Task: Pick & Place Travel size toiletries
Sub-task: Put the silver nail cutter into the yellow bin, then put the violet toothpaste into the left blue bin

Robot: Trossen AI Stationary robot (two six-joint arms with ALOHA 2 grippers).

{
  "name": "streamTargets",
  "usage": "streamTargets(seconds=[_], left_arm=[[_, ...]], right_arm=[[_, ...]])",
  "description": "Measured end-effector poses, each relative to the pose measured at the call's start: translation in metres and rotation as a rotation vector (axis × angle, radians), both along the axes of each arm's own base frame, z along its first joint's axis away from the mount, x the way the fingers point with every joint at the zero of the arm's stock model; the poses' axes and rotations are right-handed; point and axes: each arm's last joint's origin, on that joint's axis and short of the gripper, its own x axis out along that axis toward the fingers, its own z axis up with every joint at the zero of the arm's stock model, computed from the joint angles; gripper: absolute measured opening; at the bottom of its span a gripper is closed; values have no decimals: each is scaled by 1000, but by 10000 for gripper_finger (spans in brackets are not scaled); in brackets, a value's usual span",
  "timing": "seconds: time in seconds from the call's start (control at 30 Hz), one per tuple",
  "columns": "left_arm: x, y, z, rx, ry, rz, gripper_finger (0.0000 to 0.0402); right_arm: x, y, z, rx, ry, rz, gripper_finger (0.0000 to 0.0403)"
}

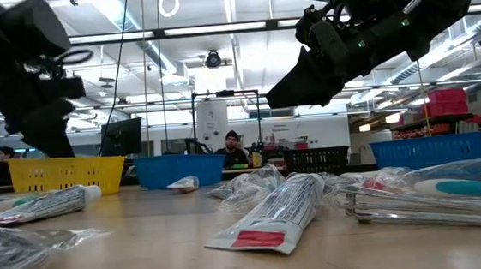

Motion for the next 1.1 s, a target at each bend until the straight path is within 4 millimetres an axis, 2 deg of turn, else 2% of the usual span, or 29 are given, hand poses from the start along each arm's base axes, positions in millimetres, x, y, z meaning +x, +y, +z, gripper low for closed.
streamTargets(seconds=[0.17,0.57,0.8,1.0,1.1], left_arm=[[-2,8,-12,-8,0,37,66],[-2,13,-11,-36,12,47,129],[25,14,22,66,-181,-70,129],[54,-1,62,56,-552,-408,118],[62,-13,74,16,-693,-554,115]], right_arm=[[0,0,0,0,0,0,164],[0,0,0,0,0,0,160],[0,0,0,-18,2,7,159],[0,0,0,-47,6,17,160],[0,0,0,-63,8,24,159]])
